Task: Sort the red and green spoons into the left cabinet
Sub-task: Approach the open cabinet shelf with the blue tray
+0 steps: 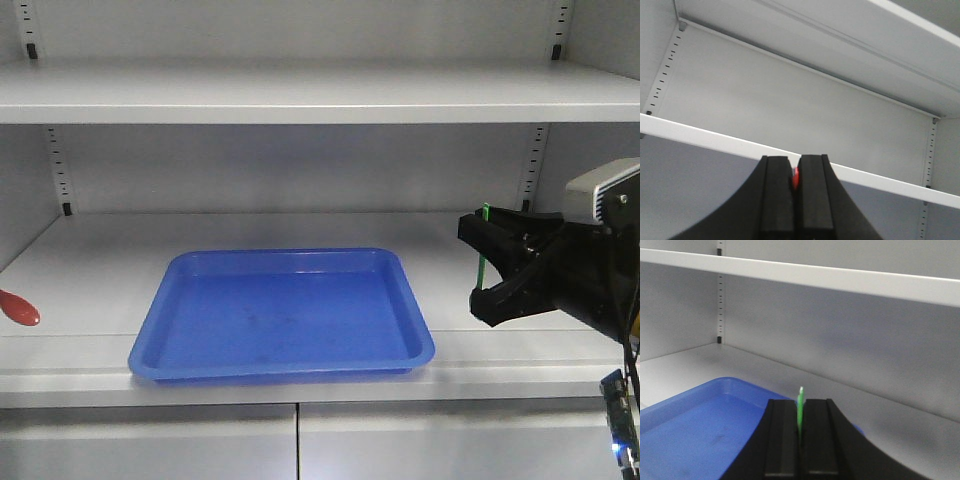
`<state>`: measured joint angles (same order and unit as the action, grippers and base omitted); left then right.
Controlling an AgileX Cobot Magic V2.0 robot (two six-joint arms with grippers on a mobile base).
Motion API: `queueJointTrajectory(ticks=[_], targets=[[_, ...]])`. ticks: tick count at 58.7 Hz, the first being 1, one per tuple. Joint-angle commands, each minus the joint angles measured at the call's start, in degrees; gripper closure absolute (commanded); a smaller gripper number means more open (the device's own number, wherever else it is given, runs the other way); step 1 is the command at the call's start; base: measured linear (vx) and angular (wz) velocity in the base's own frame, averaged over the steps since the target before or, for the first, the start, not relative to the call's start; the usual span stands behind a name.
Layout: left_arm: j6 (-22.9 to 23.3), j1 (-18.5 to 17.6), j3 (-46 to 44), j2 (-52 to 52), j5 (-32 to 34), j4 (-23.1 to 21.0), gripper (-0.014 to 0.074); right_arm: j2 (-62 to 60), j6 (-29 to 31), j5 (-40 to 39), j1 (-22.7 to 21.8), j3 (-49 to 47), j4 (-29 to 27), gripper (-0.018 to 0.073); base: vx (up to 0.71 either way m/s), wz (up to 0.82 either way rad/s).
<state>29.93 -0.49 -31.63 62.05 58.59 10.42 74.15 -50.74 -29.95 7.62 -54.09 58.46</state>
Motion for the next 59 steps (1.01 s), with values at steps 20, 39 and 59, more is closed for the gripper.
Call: queueJointTrajectory(ticks=[20, 39, 59], targets=[[0.3, -0.1, -1.3, -1.0, 3.9, -1.0, 0.0587, -1.9, 0.1, -2.4, -0.1, -1.7, -1.9, 0.0568, 0.21, -0.05], [0.3, -0.1, -1.3, -1.0, 3.9, -1.0, 0.0587, -1.9, 0.1, -2.4, -0.1, -1.7, -1.9, 0.0568, 0.13, 0.0], [0.3, -0.1, -1.3, -1.0, 3.9, -1.0, 0.0587, -1.9, 0.1, -2.4, -0.1, -1.7, -1.9, 0.0568, 0.06, -0.01]])
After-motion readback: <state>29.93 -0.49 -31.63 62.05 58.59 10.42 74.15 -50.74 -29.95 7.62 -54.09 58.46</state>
